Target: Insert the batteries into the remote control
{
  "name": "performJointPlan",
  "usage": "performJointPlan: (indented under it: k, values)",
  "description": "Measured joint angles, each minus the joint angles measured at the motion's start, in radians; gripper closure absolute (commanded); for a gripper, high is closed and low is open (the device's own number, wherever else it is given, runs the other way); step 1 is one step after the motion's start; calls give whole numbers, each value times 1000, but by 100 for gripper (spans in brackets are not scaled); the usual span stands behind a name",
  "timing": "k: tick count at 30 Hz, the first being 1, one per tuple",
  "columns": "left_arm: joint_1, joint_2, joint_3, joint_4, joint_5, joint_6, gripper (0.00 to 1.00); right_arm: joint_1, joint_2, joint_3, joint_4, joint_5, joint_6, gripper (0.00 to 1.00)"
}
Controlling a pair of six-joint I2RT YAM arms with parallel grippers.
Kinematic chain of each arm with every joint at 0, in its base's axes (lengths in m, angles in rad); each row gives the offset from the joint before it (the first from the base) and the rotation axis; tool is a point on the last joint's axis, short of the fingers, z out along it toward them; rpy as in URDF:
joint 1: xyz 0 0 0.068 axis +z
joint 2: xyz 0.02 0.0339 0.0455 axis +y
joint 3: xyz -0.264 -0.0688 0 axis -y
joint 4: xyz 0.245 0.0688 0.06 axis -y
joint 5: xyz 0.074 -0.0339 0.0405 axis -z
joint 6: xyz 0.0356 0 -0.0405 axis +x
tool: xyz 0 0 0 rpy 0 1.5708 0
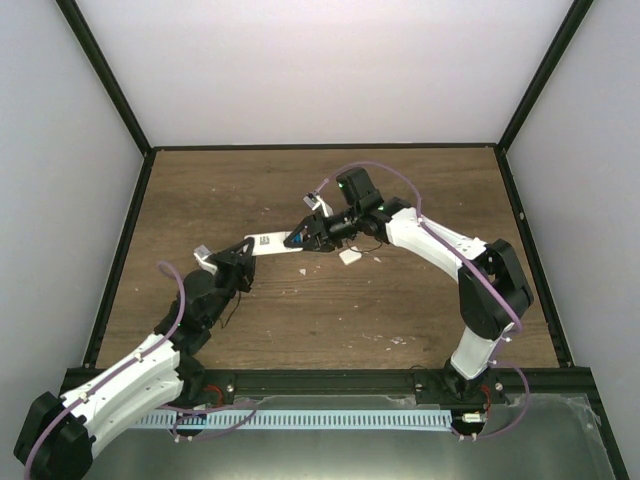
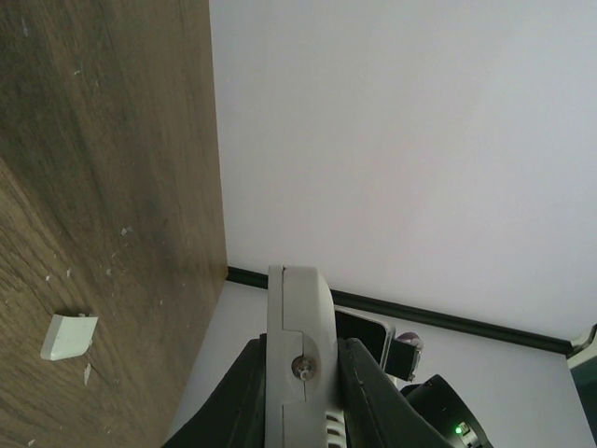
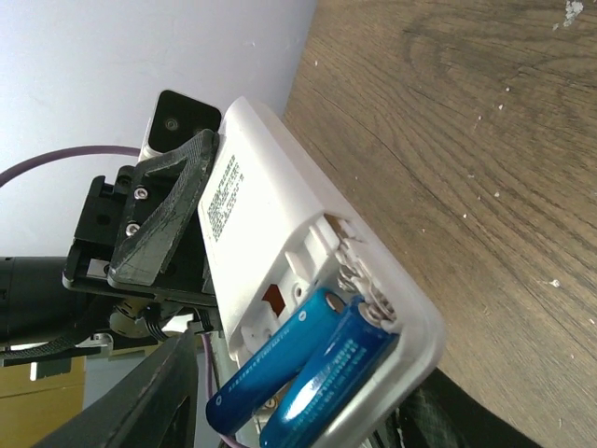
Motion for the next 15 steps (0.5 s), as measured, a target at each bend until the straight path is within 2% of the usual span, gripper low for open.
performJointPlan:
  k: [15]
  values:
    - [0, 0, 0, 16, 0, 0, 100, -11, -12, -6, 33, -19, 40, 59]
